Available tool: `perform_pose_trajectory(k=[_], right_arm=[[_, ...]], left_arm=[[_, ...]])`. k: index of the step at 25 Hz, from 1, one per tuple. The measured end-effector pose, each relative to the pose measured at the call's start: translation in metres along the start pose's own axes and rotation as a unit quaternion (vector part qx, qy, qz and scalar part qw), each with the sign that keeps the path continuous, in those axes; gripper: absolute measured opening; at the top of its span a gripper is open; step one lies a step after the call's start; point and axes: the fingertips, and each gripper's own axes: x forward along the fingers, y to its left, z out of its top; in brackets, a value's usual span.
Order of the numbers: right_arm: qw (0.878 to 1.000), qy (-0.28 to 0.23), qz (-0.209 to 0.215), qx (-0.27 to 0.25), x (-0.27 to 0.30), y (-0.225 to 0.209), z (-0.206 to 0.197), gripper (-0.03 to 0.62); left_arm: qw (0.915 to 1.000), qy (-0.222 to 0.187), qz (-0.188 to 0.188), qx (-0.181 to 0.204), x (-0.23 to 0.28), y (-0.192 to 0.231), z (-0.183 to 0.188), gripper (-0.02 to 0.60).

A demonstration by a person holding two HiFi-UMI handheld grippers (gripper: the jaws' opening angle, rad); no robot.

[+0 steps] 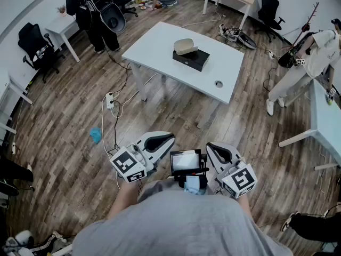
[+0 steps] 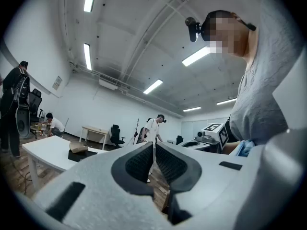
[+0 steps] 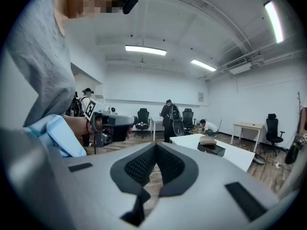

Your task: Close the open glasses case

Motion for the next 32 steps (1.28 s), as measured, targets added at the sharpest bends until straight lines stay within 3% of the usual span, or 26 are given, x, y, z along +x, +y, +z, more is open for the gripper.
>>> perform_pose_trajectory(k=[10, 21, 32], right_arm=[[0.999, -0.029, 0.002, 0.017, 0.002, -0.002, 0.010, 0.031], [1.000, -0.005, 0.015, -0.006, 0.013, 0.006, -0.001, 0.032], [0.997, 0.036, 0.054, -0.043, 0.041, 0.025, -0.006, 0.032]], left_arm=[[0.9999, 0.001, -0.010, 0.000, 0.002, 0.003, 0.002, 0.031], [0.9998, 0.006, -0.017, -0.005, 0.001, 0.006, -0.004, 0.031], [0.9998, 0.017, -0.008, -0.009, -0.014, 0.026, -0.008, 0.031]])
